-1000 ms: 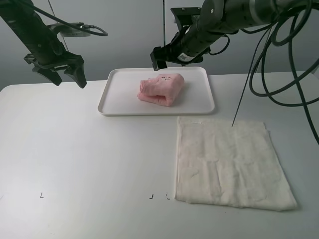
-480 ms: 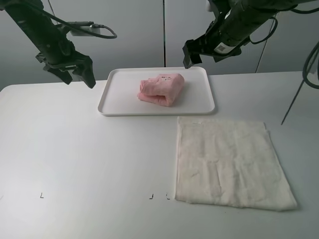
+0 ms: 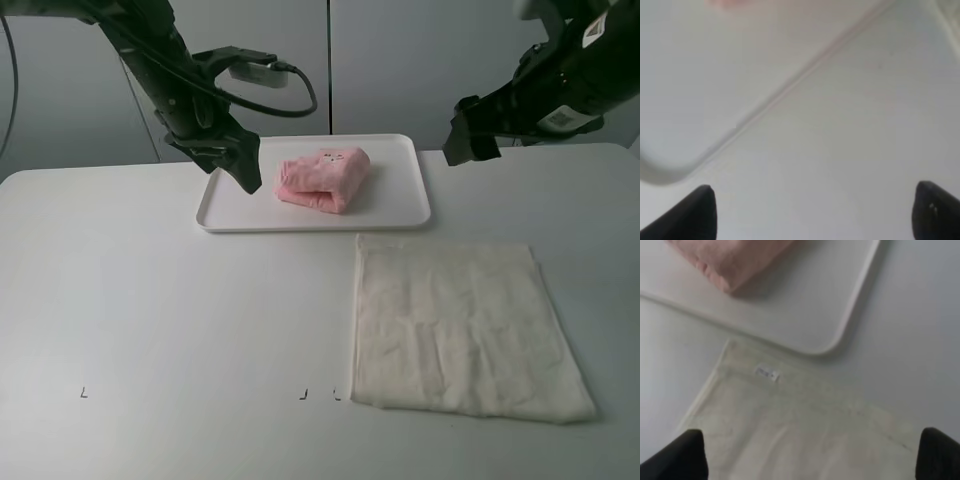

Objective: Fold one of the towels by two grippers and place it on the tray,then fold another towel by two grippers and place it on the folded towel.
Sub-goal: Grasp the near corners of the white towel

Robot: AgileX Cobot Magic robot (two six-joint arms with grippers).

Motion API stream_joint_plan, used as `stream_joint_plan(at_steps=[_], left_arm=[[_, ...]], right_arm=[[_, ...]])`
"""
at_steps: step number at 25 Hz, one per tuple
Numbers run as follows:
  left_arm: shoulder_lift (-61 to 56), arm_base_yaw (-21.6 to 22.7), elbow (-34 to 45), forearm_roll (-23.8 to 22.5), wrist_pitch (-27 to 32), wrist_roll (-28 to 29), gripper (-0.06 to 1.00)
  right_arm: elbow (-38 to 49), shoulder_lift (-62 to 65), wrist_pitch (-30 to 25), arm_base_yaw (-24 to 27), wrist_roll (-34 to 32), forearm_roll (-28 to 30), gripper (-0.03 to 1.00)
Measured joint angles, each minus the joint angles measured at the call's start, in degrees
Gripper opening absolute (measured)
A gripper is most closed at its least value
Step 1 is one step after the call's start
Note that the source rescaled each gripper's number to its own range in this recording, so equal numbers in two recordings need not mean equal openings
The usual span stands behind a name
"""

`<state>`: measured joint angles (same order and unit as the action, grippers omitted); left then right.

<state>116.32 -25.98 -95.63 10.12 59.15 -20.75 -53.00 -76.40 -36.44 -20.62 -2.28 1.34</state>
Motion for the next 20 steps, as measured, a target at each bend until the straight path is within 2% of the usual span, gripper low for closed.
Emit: stream_joint_plan(at_steps=[3, 8, 11, 13, 16, 20], left_arm=[[0.0, -4.2, 0.0, -0.04, -0.72, -0.35, 1.0], [0.0, -11.14, 0.0, -0.36, -1.45, -2.2, 1.0], [0.0, -14.16, 0.0, -0.47, -1.61, -4.64, 1.0], [0.0, -15.83, 0.0, -0.61, -1.61, -7.27, 1.0], [0.12, -18.19, 0.0, -0.7, -1.71, -10.6, 1.0], [1.28, -20.94, 0.0, -1.3, -0.89, -11.92, 1.0]], right_arm=[[3.39, 6.12, -4.3, 0.0, -0.9, 2.25, 0.9], [5.45, 12.37, -16.79, 0.0, -0.16, 7.54, 0.9], [5.49, 13.16, -26.89, 0.0, 7.97, 8.75, 0.9], [5.84, 13.16, -31.56, 0.0, 13.48, 8.85, 0.9], [5.85, 13.16, -33.09, 0.0, 21.6, 8.99, 0.9], [6.41, 13.16, -33.58, 0.0, 35.19, 9.58, 0.9]])
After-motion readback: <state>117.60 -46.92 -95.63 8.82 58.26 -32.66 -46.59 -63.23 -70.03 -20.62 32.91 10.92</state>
